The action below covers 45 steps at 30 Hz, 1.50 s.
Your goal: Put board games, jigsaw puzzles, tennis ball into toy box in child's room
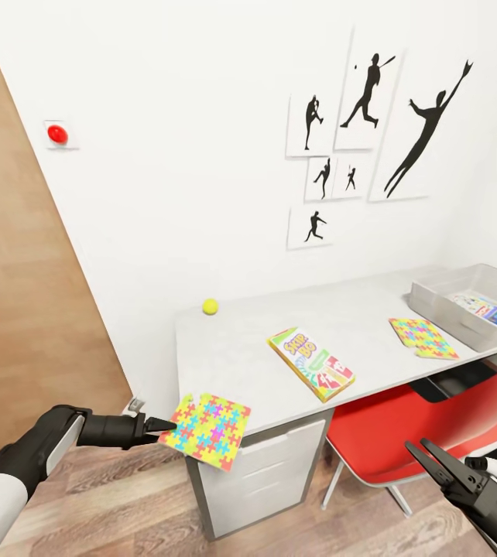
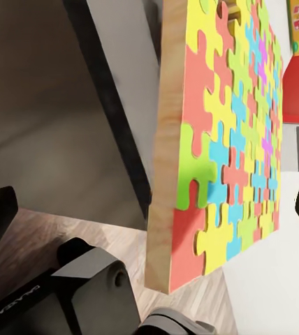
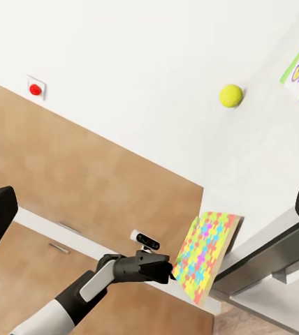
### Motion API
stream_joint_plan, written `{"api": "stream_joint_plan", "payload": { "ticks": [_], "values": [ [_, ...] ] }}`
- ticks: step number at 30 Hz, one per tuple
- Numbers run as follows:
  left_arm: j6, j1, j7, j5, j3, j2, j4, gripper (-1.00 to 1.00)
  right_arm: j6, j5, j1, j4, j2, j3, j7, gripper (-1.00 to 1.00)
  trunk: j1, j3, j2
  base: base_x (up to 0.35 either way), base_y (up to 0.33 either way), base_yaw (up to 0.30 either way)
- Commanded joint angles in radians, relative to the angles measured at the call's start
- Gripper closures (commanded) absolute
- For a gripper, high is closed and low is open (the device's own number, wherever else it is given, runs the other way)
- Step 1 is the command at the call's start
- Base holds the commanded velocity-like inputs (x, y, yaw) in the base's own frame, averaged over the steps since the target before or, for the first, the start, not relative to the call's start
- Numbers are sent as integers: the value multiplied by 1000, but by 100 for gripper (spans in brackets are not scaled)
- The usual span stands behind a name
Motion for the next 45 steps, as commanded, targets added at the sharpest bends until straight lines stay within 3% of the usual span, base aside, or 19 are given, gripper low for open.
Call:
{"api": "stream_joint_plan", "payload": {
  "ticks": [1, 45],
  "values": [
    [6, -1, -1, 5, -4, 1, 0, -100, 6, -5, 0, -1, 0, 0, -1, -100, 4, -4, -8, 0, 0, 0],
    [4, -1, -1, 5, -4, 1, 0, -100, 6, -5, 0, -1, -1, -1, -1, -100, 4, -4, -8, 0, -24, 0]
  ]
}}
